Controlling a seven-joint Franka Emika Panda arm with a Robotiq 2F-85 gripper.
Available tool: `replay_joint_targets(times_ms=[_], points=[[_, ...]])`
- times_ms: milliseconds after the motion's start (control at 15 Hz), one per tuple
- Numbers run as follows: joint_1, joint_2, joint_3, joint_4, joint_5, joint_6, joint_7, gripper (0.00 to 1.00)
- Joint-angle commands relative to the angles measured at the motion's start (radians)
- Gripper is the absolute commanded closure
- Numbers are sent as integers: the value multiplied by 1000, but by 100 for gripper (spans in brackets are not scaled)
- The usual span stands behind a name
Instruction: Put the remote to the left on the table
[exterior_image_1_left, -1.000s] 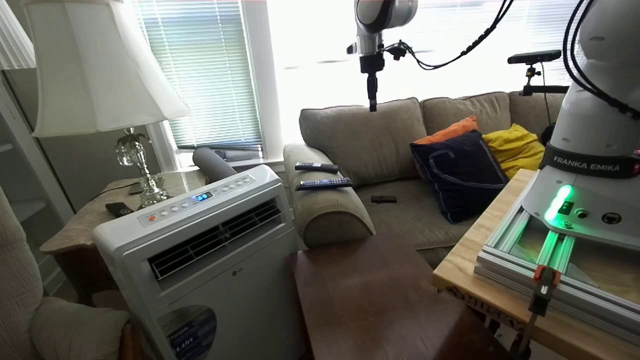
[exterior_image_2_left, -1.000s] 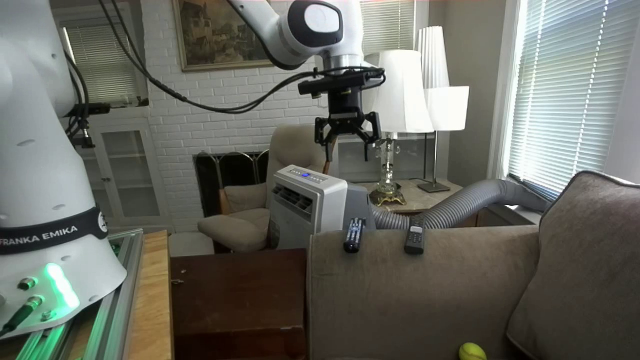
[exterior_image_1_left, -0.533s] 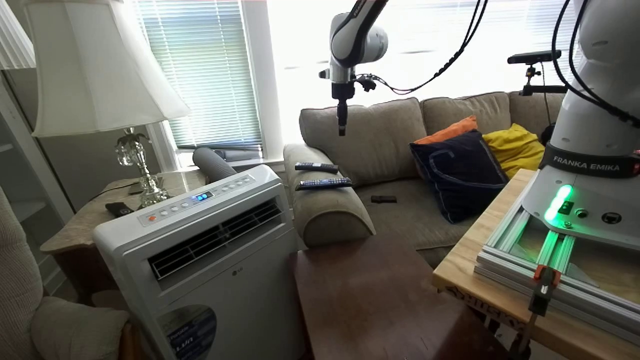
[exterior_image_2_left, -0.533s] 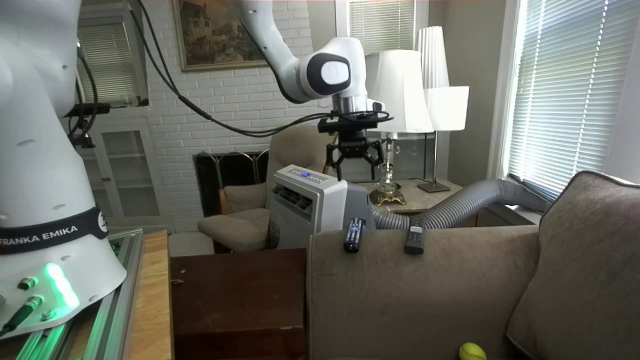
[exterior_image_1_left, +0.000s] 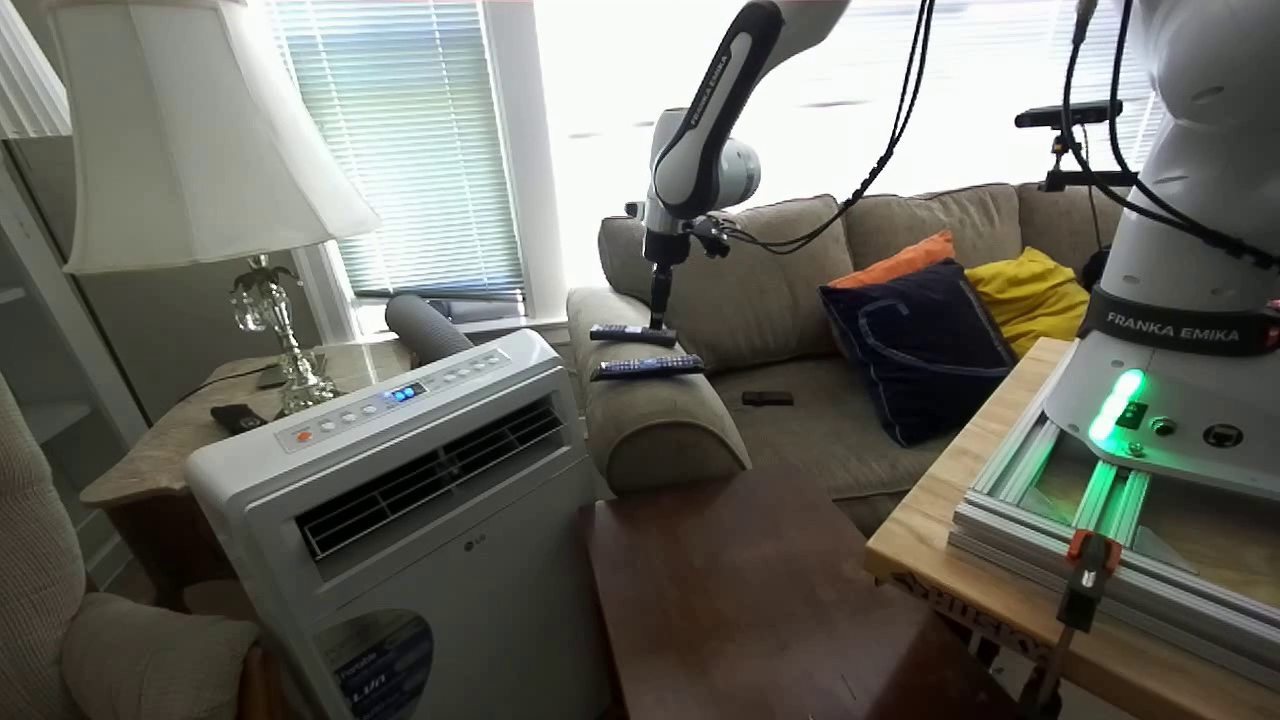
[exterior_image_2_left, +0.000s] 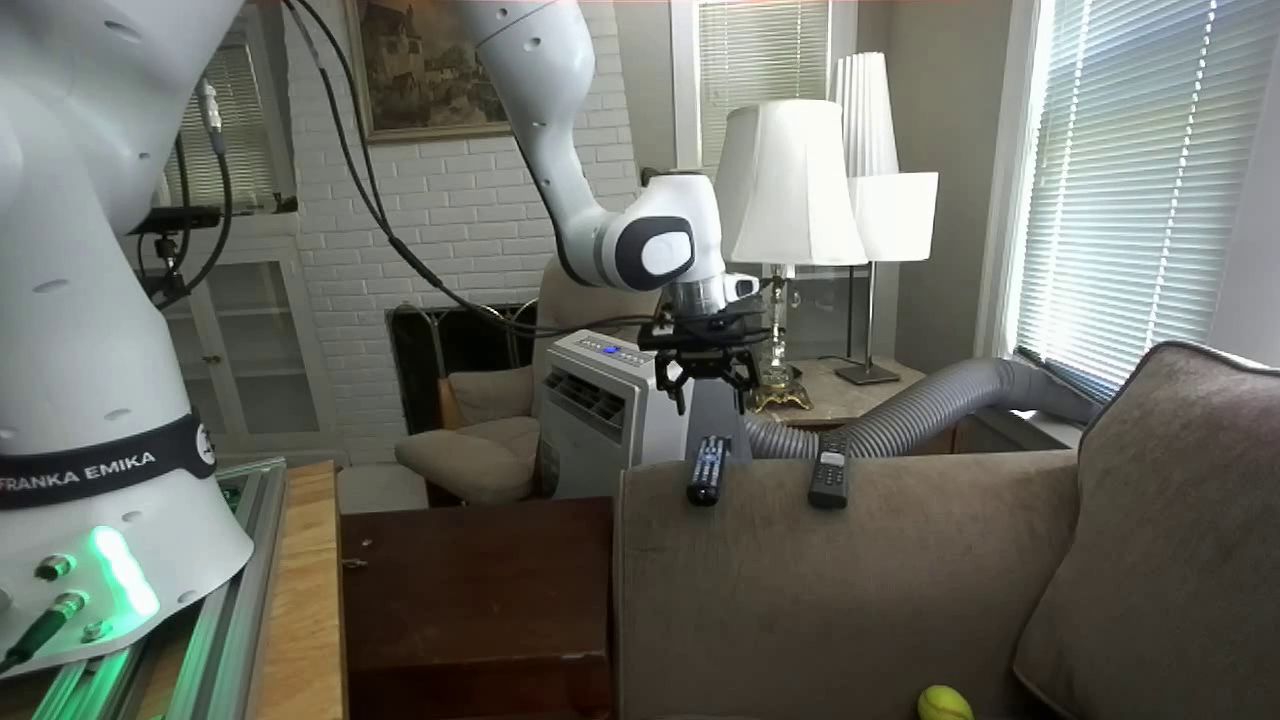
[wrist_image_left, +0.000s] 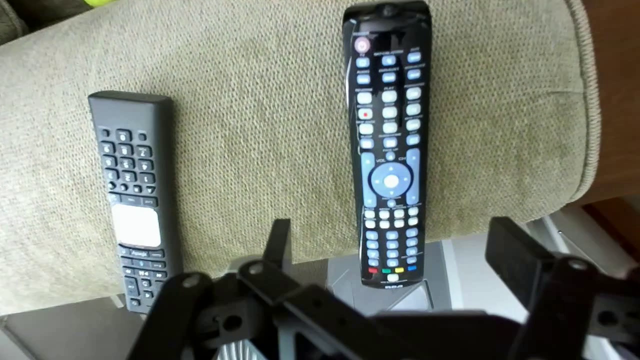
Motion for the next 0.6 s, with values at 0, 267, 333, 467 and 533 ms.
replay_joint_targets(times_ms=[0, 267, 333, 467, 533], points=[[-23, 92, 30, 73, -12, 57, 64, 0], [-11, 168, 22, 138, -33, 87, 121, 0], [-7, 184, 18, 155, -39, 90, 132, 0], [-5, 209, 17, 177, -48, 84, 142, 0], [-5, 218, 18, 186, -52, 84, 142, 0]])
